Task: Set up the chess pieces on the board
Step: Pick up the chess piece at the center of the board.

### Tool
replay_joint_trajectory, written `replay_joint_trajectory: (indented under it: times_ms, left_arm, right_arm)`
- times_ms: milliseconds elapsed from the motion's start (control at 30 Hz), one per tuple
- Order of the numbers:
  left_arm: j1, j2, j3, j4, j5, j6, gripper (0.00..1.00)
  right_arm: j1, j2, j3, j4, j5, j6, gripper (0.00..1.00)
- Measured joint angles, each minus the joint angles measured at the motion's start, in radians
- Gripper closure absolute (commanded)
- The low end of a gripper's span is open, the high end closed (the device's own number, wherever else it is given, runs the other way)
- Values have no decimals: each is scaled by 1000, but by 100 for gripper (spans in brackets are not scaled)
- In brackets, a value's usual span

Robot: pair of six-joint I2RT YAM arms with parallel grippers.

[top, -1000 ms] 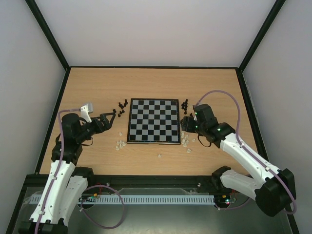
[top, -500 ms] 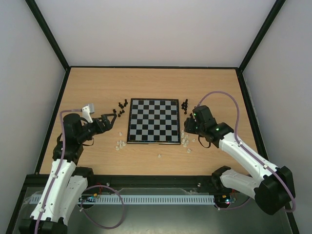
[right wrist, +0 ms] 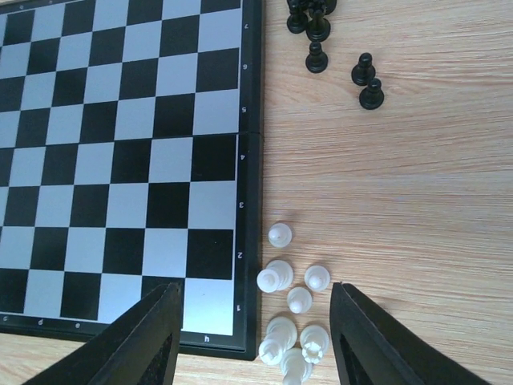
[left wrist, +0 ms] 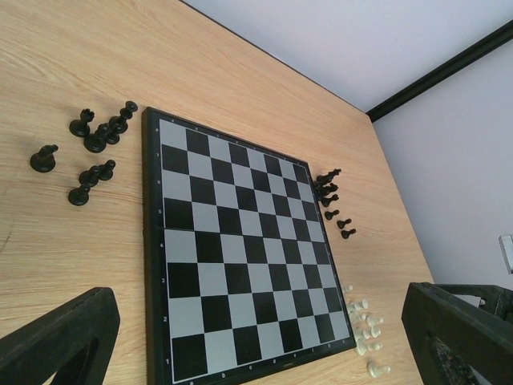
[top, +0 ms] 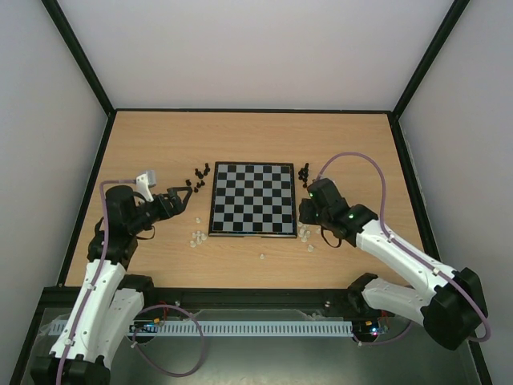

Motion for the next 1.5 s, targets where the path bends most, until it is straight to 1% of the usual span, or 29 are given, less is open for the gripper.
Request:
replay_joint_trajectory:
  times_ms: [267,333,400,633,933,1267,1333,1500]
  left_arm:
    - [0,1,-2,1,-18,-3,0]
    - [0,2,-5,5,-21,-5,1]
    - [-4,3,-7,10,-23,-8,0]
    - [-15,14,-10,27,-40,-20,1]
    - [-22,19,-30,31,-55,-23,0]
    - [-24,18,-41,35,-63,-29,1]
    - [-26,18,-44,35,-66,-30,1]
    - [-27,15,-44,35,-66,-33,1]
  right_arm:
    - [64,75,3,-17,69,-1,57]
    - [69,102,3,-18,79,-3,59]
    - [72,123,3,-19,89,-4,63]
    - [72,181,3,-14,110,-17,69]
    - [72,276,6,20,91,-30,71]
    - [72,296,6,51,73,-42,72]
    - [72,301,6,54,73,-42,75]
    - [72,307,6,55,74,-43,76]
